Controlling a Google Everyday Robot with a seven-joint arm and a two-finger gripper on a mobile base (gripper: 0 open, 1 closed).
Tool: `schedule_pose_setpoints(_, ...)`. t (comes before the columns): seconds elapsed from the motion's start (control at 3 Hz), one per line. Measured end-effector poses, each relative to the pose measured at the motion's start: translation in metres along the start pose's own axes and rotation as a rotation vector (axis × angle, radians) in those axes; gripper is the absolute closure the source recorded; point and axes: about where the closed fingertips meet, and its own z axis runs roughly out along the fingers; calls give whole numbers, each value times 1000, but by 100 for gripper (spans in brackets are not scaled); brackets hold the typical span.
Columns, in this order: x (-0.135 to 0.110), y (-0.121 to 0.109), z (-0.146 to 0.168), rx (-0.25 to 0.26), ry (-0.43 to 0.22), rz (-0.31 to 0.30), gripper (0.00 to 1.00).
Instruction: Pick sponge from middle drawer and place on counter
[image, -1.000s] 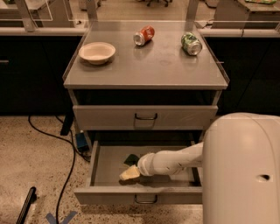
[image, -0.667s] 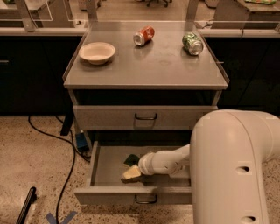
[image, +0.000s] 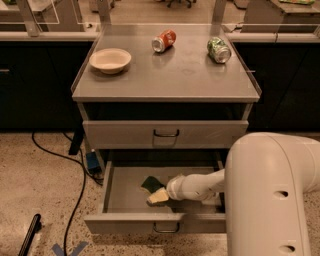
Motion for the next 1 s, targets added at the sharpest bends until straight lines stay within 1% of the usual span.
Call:
schedule_pose_setpoints(0.33, 11, 1, 8, -18, -11, 68, 0)
schedule_pose_setpoints(0.67, 17, 5, 28, -45, -13, 105, 0)
schedule_pose_setpoints(1.0, 17, 5, 29, -45, -14, 107, 19)
